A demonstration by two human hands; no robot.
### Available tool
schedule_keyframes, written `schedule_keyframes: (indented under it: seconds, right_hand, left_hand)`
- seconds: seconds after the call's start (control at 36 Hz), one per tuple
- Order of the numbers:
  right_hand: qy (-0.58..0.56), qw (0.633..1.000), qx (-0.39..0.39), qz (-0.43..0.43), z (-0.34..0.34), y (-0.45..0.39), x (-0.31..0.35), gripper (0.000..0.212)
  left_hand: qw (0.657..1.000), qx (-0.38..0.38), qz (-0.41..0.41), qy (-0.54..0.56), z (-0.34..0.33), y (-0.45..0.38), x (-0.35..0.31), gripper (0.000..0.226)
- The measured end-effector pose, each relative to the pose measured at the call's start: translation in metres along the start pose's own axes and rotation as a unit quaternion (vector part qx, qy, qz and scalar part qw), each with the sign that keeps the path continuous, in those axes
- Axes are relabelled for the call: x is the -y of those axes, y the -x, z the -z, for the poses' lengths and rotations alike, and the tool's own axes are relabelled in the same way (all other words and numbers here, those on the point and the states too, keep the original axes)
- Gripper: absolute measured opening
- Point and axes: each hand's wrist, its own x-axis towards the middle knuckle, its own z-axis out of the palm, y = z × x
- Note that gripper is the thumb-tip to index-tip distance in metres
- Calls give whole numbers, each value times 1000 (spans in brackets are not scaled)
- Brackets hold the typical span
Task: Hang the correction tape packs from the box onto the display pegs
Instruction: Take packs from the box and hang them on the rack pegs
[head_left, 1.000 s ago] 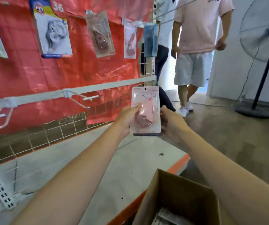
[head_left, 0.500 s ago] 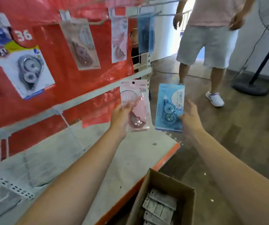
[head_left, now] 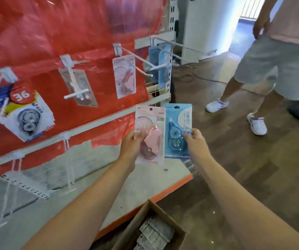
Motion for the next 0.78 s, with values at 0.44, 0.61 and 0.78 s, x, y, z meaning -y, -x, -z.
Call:
schedule_keyframes:
  seconds: [0.44,0.61,0.78]
  right_hand:
    - [67,991,114,-2,34,-83,49,7]
    - [15,985,158,64,10,-134,35,12]
    - [-27,955,234,182,1,-183,11,21]
  left_hand:
    - [992,-116,24,36,-62,-12,-28,16]
    - [982,-169,-67,52,-68,-53,-4,16]
    - [959,-202,-190,65,-76,-87,24,10]
